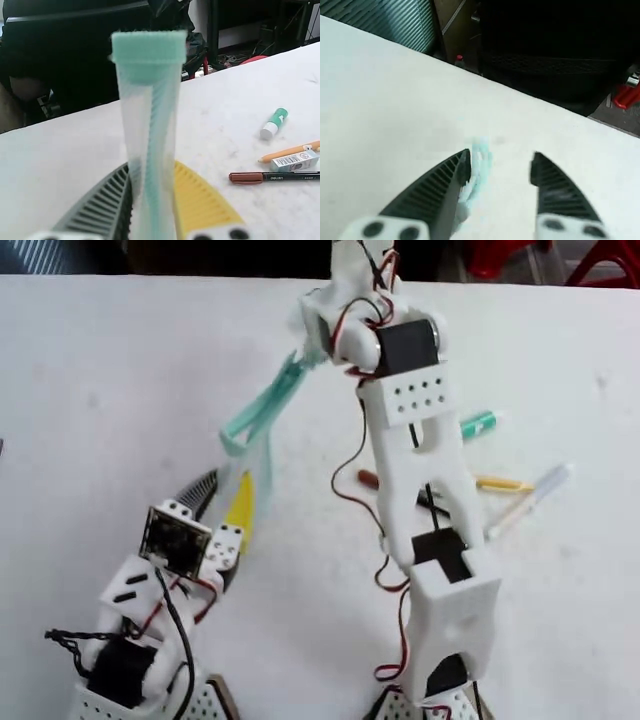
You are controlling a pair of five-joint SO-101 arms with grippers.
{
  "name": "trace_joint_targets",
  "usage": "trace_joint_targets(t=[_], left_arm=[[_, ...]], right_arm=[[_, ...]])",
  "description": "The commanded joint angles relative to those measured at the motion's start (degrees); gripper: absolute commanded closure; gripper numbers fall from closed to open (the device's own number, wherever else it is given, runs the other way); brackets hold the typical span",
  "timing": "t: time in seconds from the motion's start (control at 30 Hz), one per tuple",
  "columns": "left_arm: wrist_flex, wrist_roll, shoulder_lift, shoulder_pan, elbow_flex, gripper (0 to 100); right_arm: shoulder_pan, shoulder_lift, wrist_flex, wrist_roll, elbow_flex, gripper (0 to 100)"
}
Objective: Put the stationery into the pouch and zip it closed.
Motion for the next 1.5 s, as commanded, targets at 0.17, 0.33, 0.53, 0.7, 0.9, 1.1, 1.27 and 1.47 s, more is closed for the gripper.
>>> trace_joint_targets(t=[0.17, 0.33, 0.53, 0.7, 0.9, 1.1, 1.27, 1.47], left_arm=[[0.62, -0.53, -0.22, 0.22, -0.26, 98], [0.70, -0.53, -0.22, 0.22, -0.26, 98], [-0.79, -0.53, -0.22, -1.98, 0.97, 98], [-1.05, -0.53, -0.22, -1.80, 1.14, 98], [-1.05, -0.53, -0.22, -1.80, 1.14, 98], [-0.97, -0.53, -0.22, -1.80, 1.14, 98], [-0.97, -0.53, -0.22, -1.80, 0.97, 98], [-0.97, -0.53, -0.22, -1.80, 0.97, 98]], right_arm=[[-9.80, -11.82, 17.19, 21.19, -8.62, 61.8], [-11.74, -18.24, 23.69, 38.68, -8.44, 61.9], [-8.31, -30.46, 23.69, 51.08, 5.36, 61.9], [-9.98, -39.34, 22.81, 64.53, 27.08, 61.9], [-15.87, -36.53, 20.44, 65.85, 29.98, 61.9], [-17.10, -25.71, 23.25, 70.07, 23.47, 61.9], [-17.10, -16.92, 23.25, 70.07, 15.56, 61.9], [-12.09, -8.92, 23.25, 70.07, 7.21, 65.9]])
